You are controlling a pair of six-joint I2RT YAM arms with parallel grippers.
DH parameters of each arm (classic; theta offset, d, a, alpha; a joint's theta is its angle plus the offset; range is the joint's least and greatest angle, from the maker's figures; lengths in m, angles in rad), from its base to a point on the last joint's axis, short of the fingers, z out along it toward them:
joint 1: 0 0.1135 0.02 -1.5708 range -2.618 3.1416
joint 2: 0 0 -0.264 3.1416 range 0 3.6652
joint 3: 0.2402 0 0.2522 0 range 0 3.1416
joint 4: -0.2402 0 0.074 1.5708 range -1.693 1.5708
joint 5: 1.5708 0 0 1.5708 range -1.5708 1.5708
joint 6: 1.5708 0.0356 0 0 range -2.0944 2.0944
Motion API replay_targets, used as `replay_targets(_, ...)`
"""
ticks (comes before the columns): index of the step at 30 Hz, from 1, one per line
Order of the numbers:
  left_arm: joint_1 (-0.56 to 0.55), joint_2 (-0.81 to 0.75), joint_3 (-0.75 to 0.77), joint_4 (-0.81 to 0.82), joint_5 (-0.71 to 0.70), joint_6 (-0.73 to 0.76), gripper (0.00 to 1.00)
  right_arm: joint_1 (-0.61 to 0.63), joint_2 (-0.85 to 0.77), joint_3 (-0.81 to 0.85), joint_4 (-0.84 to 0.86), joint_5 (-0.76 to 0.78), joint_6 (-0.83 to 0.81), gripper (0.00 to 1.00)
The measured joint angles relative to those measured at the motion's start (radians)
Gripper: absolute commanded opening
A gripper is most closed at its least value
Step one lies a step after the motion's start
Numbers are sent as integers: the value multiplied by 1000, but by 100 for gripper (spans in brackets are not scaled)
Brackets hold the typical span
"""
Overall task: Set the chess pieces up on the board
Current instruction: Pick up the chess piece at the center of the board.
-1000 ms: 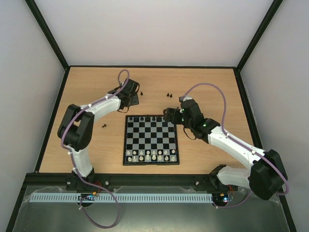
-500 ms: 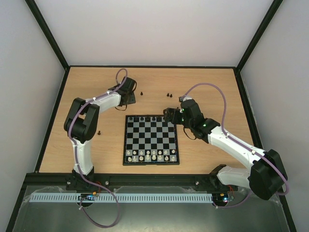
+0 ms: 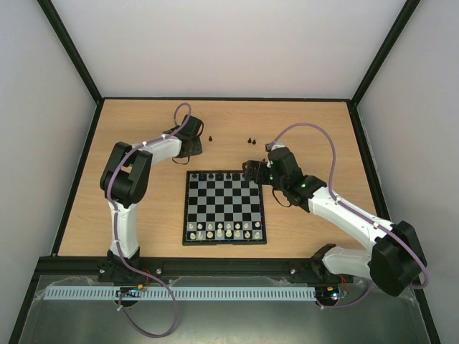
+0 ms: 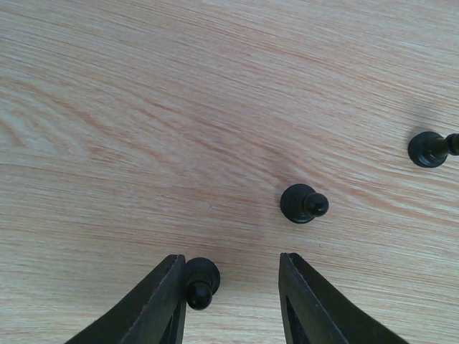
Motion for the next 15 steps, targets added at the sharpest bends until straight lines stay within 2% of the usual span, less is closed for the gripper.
replay_targets(15, 17, 0, 0, 3, 4, 2, 22, 0, 14, 0, 0, -1, 0, 99)
